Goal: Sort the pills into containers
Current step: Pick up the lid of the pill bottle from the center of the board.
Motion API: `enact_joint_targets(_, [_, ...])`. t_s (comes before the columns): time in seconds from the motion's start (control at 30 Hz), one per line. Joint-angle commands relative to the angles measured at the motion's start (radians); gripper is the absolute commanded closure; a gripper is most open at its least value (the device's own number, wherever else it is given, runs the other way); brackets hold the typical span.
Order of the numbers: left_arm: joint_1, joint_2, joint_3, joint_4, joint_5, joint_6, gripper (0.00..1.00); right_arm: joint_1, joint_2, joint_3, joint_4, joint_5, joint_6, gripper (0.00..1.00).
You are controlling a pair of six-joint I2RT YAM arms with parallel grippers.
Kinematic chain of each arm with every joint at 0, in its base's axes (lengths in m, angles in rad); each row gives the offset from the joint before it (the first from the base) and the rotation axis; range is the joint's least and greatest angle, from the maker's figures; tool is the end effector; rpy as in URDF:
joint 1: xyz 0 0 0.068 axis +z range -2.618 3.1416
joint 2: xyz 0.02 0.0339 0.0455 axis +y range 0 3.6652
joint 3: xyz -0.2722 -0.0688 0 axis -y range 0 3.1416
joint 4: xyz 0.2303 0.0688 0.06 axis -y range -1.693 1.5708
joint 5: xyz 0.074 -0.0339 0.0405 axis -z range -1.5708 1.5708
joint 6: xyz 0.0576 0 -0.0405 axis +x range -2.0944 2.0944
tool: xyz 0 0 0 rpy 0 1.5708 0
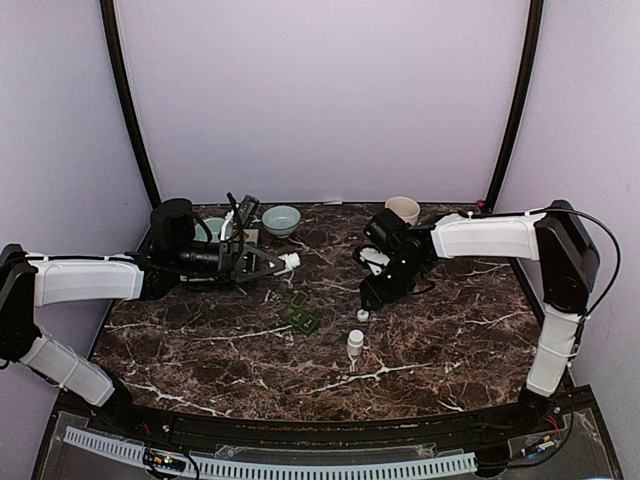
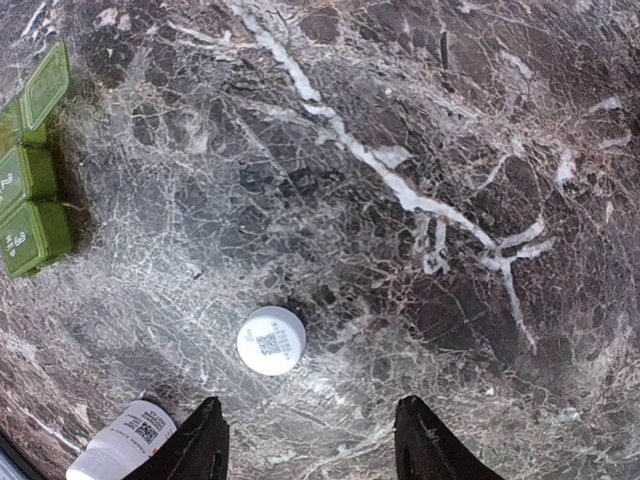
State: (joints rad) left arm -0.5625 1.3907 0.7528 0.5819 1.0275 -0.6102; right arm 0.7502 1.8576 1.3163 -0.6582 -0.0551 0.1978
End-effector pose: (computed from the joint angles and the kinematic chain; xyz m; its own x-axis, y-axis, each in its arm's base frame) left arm 0.2238 -0.1994 0.2865 -0.6111 0.0351 -0.7908 0.7913 0.0020 -0.6114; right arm 0.2707 0.2566 0.1848 -0.8051 -0.4821 -0.3457 -0.5478 0.8277 0.1216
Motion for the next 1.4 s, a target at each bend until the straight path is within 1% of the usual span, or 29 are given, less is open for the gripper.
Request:
enact_joint_targets(0.0, [0.006, -0.025, -0.009, 0.030, 0.003, 0.010, 1.00, 0.017, 0.038, 0.040, -0.011, 0.006, -0.013, 0.43])
enact_joint_targets(0.4, [0.007, -0.030, -0.010, 0.026, 0.001, 0.016, 1.00, 0.048, 0.112, 0.088, -0.021, 0.046, -0.024, 0.44])
enact_joint_targets(0.77, [0.010, -0.036, -0.012, 0.024, -0.003, 0.017, 1.00, 0.057, 0.151, 0.097, -0.025, 0.069, -0.035, 0.45])
enact_joint_targets(1.37, [0.017, -0.033, -0.012, 0.017, -0.005, 0.022, 1.00, 0.062, 0.199, 0.120, -0.037, 0.070, -0.052, 0.55])
